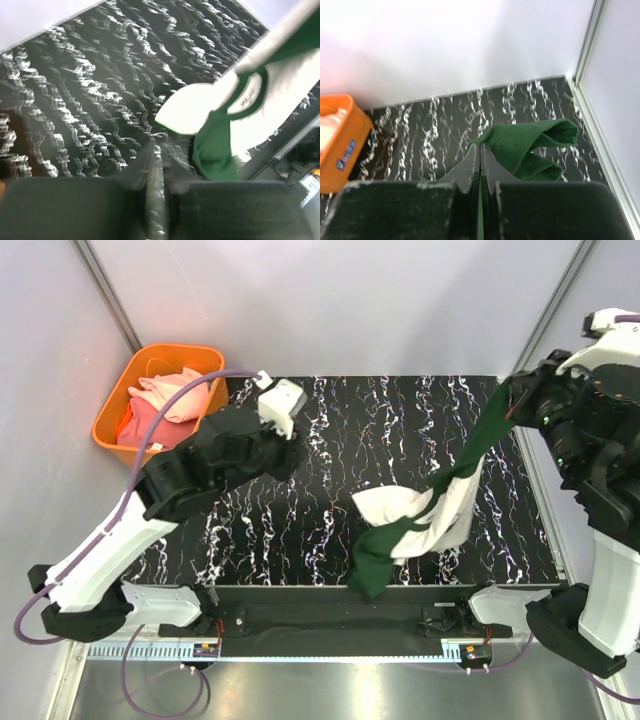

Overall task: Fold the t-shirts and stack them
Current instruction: Flatten the tshirt out

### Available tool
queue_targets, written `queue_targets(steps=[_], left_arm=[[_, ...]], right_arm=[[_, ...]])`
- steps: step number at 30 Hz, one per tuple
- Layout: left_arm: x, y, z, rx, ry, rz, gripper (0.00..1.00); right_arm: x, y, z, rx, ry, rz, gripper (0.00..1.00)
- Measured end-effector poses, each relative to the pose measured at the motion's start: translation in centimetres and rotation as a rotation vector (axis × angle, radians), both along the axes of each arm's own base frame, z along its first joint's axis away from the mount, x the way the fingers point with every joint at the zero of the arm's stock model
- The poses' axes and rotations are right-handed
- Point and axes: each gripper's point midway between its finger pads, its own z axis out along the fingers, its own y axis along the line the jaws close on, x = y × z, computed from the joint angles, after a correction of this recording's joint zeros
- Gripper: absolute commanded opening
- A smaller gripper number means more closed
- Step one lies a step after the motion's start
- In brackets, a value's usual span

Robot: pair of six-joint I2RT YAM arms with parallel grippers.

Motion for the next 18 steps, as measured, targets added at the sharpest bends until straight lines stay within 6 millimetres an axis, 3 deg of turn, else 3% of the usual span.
queue_targets(steps=[1,2,3,4,7,9,11,15,18], left_arm=[[0.0,-0.7,-0.1,-0.005,0.010,-0.020,0.62],[0.0,-1.3,-0.1,-0.009,0.017,-0.042,0.82],[-0.1,-2.1,-0.3,-0.020,0.029,-0.070,0.92],[-0.3,-2.8,-0.7,-0.029,0.043,-0.095,0.95],[-1.2,-4.8,-4.6,-0.046,0.102,-0.177,0.93],[-2.1,-5.6,-9.7,-0.016,0.197,-0.220,0.74],[-2.8,-6.7,-15.3,0.013,0.309,-0.247,0.64],[-4.0,-8.2,-24.5,0.072,0.505,-0.266,0.72],[-3.8,-9.9,-28.0,0.084,0.579,-0.276,0.74]], right_arm=[[0.0,-0.1,0.6,-0.004,-0.014,0.000,0.00],[-0.2,-0.2,1.3,-0.003,-0.033,0.001,0.00],[-0.5,-0.4,2.2,0.002,-0.057,0.001,0.00],[-0.9,-0.6,3.0,0.007,-0.083,0.001,0.00],[-2.1,-1.2,4.4,0.024,-0.132,0.001,0.00],[-2.9,-1.6,4.7,0.031,-0.146,0.001,0.00],[-3.6,-1.9,4.5,0.036,-0.150,0.001,0.00],[-4.2,-2.1,3.9,0.037,-0.141,0.007,0.00],[-4.4,-2.2,3.4,0.039,-0.129,0.008,0.00]])
